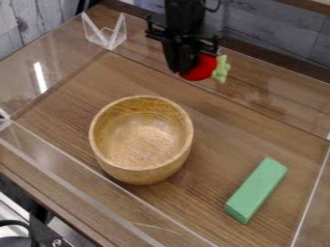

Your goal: Move the red fruit to the left

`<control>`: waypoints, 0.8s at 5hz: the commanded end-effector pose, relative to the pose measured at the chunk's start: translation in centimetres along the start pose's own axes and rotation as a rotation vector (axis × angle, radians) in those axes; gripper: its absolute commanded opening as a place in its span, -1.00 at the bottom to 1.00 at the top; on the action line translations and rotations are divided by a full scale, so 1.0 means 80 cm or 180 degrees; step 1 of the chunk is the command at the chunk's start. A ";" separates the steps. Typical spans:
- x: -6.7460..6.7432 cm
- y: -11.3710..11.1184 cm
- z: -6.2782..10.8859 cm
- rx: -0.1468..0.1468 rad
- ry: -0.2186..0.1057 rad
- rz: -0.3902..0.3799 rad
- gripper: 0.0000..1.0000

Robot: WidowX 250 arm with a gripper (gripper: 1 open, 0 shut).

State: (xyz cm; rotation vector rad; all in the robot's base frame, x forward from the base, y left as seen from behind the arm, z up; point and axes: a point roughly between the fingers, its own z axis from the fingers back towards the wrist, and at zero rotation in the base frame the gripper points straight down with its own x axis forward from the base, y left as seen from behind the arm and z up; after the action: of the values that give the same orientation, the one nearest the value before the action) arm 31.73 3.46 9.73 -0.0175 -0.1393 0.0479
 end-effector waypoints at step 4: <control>0.014 0.041 0.025 0.0154 -0.0239 0.0547 -1.00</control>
State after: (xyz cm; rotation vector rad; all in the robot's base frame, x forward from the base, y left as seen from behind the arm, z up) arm 31.68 6.56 10.12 0.0118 -0.1548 0.2249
